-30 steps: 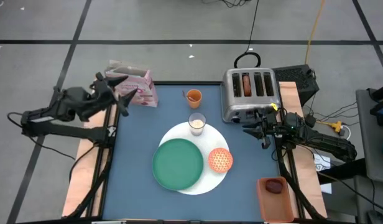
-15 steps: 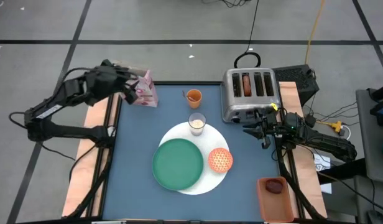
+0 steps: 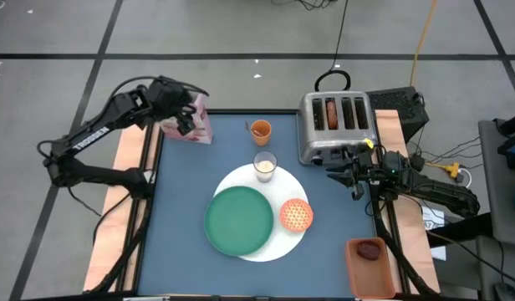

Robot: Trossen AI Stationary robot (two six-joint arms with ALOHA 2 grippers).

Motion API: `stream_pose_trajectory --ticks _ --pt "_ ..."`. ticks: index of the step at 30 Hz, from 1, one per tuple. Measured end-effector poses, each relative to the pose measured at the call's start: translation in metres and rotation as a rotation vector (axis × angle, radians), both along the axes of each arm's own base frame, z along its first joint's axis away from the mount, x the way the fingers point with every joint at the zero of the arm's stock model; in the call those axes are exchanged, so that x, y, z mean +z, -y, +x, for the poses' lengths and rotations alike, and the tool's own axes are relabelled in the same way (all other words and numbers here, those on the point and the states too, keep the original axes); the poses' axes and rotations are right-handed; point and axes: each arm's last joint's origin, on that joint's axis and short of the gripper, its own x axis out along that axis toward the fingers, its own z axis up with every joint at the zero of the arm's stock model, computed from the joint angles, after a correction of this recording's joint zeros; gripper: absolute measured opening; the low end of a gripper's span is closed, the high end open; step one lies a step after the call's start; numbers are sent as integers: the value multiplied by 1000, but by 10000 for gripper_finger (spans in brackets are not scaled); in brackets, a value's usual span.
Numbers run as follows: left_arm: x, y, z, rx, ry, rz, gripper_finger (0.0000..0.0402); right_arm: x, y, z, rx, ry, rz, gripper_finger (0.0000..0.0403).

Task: Arrange a breakfast setting
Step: Pour the cereal from the cereal box into the orange bowl

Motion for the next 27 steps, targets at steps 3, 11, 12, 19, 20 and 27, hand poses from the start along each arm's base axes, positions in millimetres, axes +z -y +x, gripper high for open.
stream_pose_trajectory --ticks 3,11,12,19,20,27 --pt "-5 -5 0 -2 -23 -40 314 0 0 0 0 0 0 93" --pt "-20 -18 6 12 -111 -120 314 0 0 0 0 0 0 93" --pt "-21 -19 7 8 -120 -122 314 0 0 0 0 0 0 93" --pt "-31 -26 16 -11 -176 -146 296 0 0 0 0 0 0 93" --pt "-32 -27 17 -11 -181 -149 286 0 0 0 0 0 0 93" --pt "-35 -29 20 -16 -188 -163 202 0 0 0 0 0 0 93"
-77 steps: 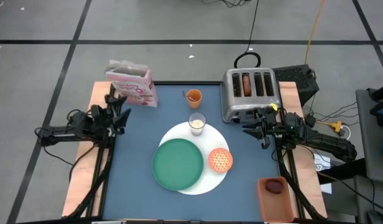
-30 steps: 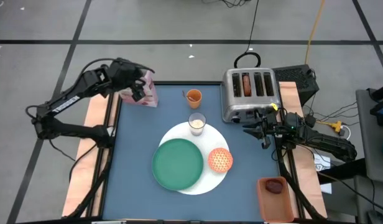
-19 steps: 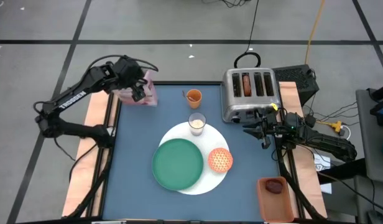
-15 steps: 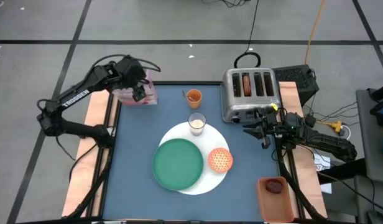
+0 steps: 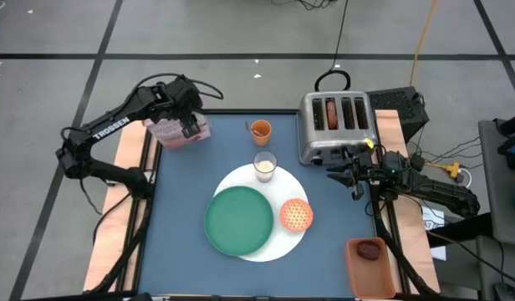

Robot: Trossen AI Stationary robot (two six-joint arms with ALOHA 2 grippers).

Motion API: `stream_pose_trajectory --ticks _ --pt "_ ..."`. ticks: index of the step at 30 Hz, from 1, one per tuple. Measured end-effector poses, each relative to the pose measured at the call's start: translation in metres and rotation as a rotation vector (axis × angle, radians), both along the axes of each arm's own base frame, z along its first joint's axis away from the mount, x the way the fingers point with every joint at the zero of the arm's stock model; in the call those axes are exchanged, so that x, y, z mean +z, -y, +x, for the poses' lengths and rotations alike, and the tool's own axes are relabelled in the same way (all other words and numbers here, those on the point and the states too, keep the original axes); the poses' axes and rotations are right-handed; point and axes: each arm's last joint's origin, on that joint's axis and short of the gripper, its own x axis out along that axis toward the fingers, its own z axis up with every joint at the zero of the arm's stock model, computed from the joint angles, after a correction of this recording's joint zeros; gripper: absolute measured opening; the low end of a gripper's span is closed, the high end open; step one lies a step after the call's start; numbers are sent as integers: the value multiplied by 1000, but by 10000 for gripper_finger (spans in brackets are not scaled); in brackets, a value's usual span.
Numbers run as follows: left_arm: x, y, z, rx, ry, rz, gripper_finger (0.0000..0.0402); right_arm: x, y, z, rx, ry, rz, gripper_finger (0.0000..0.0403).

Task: Arrange a breakfast setting
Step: Pour the cereal from the cereal box into the orange bowl

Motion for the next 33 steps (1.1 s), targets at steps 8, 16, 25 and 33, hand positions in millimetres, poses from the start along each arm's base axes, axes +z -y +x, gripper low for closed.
stream_pose_trajectory --ticks 8,16,25,33 --pt "0 0 0 -4 -7 -1 127 0 0 0 0 0 0 93" --pt "0 0 0 -4 -6 0 67 0 0 0 0 0 0 93" --pt "0 0 0 -3 -2 0 6 0 0 0 0 0 0 93" --pt "1 2 0 -27 21 -29 3 0 0 0 0 0 1 93"
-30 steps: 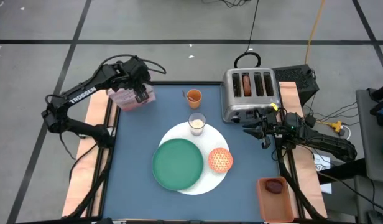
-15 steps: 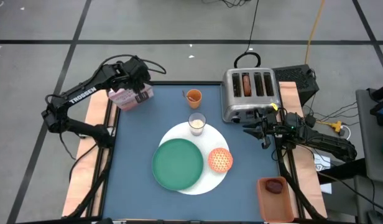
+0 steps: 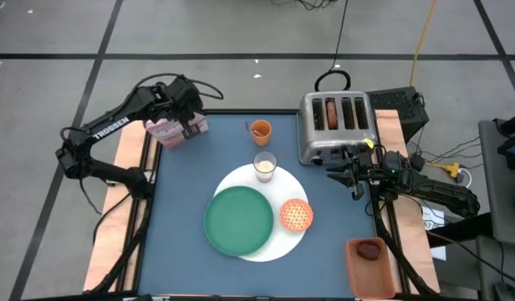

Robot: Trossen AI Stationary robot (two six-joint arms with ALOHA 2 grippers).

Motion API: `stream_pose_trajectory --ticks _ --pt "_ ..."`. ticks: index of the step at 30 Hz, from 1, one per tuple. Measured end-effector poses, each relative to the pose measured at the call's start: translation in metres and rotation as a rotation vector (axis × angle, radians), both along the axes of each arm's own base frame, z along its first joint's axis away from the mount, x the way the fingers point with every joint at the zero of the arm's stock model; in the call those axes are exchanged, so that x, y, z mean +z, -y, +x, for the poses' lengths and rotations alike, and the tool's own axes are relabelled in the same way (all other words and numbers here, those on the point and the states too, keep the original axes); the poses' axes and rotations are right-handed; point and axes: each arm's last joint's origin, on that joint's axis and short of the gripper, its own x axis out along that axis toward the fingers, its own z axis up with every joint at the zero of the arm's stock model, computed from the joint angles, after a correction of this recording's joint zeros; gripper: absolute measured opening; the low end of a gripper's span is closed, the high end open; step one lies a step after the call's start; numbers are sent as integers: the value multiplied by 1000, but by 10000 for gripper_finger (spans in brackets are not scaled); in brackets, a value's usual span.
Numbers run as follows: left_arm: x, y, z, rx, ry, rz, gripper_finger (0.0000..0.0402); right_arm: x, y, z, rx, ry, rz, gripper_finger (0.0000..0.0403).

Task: Arrange a breakfast setting
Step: Pour the cereal from the cereal box into the orange bowl

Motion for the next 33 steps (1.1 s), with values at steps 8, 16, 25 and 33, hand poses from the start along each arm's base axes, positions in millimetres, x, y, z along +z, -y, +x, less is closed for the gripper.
stream_pose_trajectory --ticks 8,16,25,33 --pt "37 5 -5 6 89 8 2 0 0 0 0 1 5 127" --pt "71 23 -7 -30 172 10 1 1 2 0 -80 10 10 221" --pt "97 44 -6 -87 241 21 1 3 5 0 -170 33 18 291" --pt "107 61 -4 -136 279 7 1 14 5 -2 -165 152 105 298"
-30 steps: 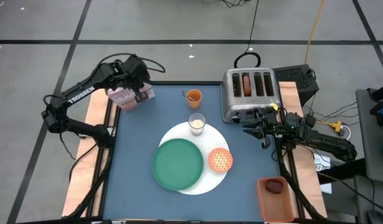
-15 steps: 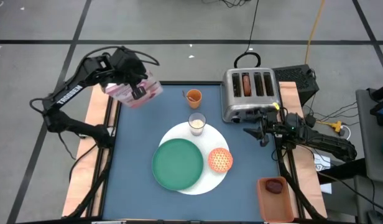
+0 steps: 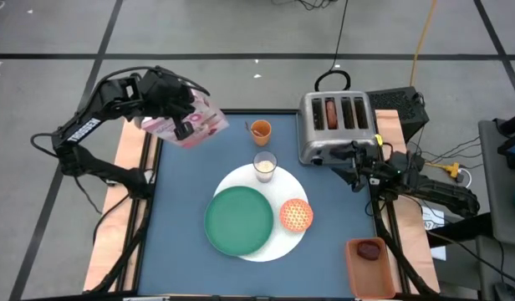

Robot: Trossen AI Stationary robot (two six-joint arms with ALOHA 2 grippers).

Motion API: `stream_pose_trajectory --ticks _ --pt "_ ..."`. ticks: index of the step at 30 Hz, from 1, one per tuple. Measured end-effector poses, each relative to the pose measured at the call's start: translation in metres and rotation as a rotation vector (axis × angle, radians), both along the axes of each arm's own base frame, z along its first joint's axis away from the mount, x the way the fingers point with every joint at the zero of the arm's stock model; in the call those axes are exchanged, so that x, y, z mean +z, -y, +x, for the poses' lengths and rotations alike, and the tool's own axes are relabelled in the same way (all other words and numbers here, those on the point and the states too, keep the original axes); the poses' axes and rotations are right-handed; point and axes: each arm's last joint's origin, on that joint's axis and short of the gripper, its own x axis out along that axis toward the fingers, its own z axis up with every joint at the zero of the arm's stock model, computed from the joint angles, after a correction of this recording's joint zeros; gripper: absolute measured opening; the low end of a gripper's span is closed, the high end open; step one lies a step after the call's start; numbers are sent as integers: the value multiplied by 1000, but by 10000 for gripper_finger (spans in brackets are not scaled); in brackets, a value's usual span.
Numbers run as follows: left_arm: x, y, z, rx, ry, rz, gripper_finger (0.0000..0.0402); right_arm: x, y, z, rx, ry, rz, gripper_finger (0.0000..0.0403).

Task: Arrange a breakfast setting
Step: Pour the cereal from the cereal box into the orange bowl

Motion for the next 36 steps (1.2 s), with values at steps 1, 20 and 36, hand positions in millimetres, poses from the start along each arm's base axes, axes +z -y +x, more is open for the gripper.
stream_pose_trajectory --ticks 1,20,36 --pt "0 2 1 -7 1 -2 1 1 0 0 3 14 7 298" --pt "0 28 12 -108 26 -29 1 38 1 9 63 -41 -80 298" --pt "0 46 16 -179 35 -45 1 83 17 64 40 -179 -222 297"
